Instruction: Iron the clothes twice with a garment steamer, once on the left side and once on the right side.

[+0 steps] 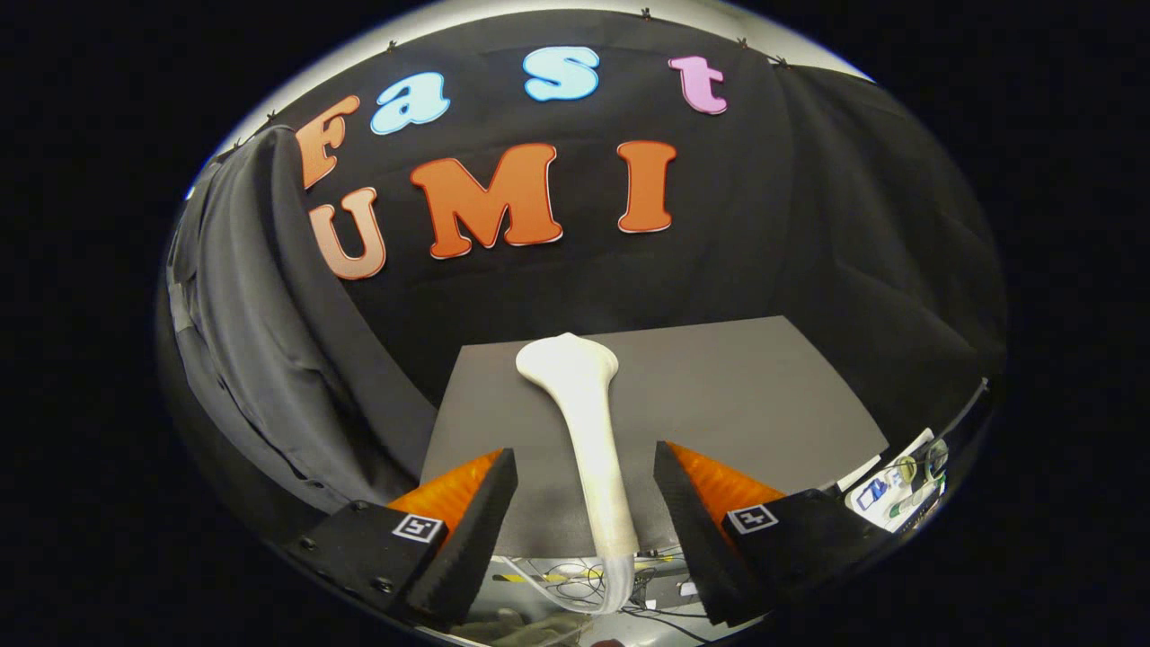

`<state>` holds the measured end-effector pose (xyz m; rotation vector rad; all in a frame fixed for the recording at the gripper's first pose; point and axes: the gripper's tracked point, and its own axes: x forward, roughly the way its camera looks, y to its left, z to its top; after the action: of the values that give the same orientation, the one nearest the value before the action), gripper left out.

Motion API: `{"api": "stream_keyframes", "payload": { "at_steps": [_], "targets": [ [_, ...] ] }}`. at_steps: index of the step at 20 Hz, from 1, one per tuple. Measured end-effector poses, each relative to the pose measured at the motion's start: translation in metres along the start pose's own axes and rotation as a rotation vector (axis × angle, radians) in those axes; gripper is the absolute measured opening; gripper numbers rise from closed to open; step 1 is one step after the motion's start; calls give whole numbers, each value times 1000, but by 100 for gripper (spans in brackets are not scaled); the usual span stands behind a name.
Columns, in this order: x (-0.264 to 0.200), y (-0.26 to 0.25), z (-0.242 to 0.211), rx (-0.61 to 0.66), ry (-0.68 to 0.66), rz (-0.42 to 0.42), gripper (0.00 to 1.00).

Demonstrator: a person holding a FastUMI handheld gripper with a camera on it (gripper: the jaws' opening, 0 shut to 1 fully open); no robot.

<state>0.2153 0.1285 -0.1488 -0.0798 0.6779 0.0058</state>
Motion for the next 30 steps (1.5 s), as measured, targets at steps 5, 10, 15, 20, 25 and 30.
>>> {"api": "stream_keyframes", "payload": {
  "at_steps": [5, 10, 15, 20, 25, 30],
  "targets": [
    [59, -5, 1, -27, 128, 29, 99],
    [95, -9, -3, -45, 208, 51, 98],
    [104, -11, -14, -65, 267, 71, 98],
    [108, -8, -22, -49, 306, 99, 81],
    [107, 0, -27, -55, 328, 103, 56],
    [107, -2, -23, -41, 265, 63, 46]
  ]
}}
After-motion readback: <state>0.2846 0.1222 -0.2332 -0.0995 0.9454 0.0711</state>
